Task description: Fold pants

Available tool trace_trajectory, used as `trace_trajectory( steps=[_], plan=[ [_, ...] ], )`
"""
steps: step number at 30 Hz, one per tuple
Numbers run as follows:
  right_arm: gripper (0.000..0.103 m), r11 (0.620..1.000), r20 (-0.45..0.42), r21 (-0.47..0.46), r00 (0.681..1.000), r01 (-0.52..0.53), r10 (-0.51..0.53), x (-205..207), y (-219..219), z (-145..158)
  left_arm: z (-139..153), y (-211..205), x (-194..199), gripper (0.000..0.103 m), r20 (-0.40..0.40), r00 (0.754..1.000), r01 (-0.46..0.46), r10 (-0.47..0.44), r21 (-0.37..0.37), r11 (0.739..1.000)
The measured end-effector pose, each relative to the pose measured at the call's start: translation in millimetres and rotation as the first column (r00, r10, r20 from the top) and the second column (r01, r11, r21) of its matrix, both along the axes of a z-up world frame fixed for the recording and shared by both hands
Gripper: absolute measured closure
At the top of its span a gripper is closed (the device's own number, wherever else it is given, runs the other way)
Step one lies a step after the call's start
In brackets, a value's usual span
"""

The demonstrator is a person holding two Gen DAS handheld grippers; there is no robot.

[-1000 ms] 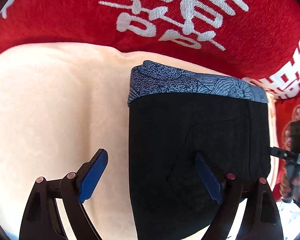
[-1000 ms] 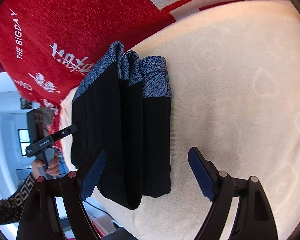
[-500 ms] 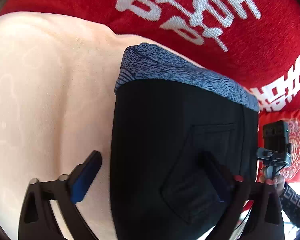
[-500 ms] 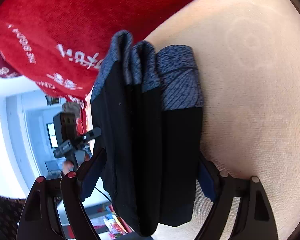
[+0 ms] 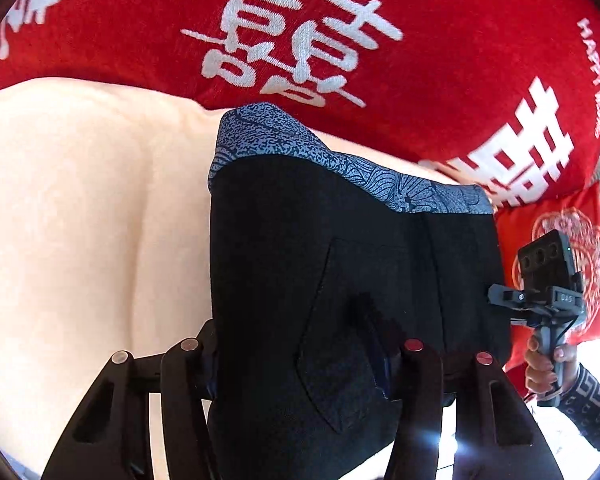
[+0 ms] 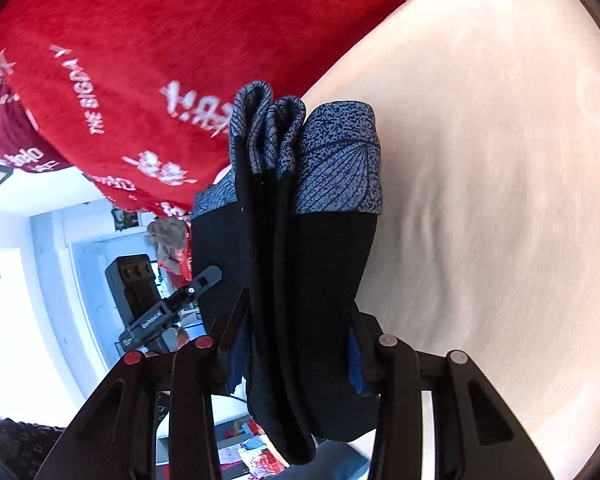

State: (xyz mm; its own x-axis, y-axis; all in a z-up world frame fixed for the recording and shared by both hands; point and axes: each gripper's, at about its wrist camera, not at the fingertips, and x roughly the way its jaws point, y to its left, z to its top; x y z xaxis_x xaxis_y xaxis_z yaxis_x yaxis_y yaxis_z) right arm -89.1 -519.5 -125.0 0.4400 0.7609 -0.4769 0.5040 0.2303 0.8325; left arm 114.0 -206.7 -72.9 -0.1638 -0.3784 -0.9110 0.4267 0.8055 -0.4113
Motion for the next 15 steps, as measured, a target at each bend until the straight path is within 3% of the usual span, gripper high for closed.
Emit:
trace_trajectory(
  steps=[6,8,9,10,15],
  plan=[
    [0.059,0.999,-0.01,-0.033,1.0,0.005,-0.005,-31,37,12,-2,28,-25,0.045,-0.012,1.0,0.009,-0.008,0.03,1.0],
    [0.055,0.998,-0.071,-0.055,0.997,0.005,-0.009,-35,49,2,-17,35,-32,0.043,-0.012,1.0,0.022,-0.021,0.099,0.995],
    [0.05,0.997,-0.139,-0.081,0.99,-0.003,-0.009,-40,57,-7,-25,37,-35,0.036,-0.007,1.0,0.027,-0.026,0.135,0.991],
    [0.047,0.993,-0.188,-0.113,0.982,-0.016,-0.006,-43,62,-12,-29,41,-38,0.03,0.011,1.0,0.024,-0.026,0.17,0.985],
    [0.039,0.948,-0.245,-0.315,0.969,-0.034,-0.046,-50,68,18,0,47,-41,0.029,0.159,0.987,0.0,-0.039,0.238,0.971]
  ],
)
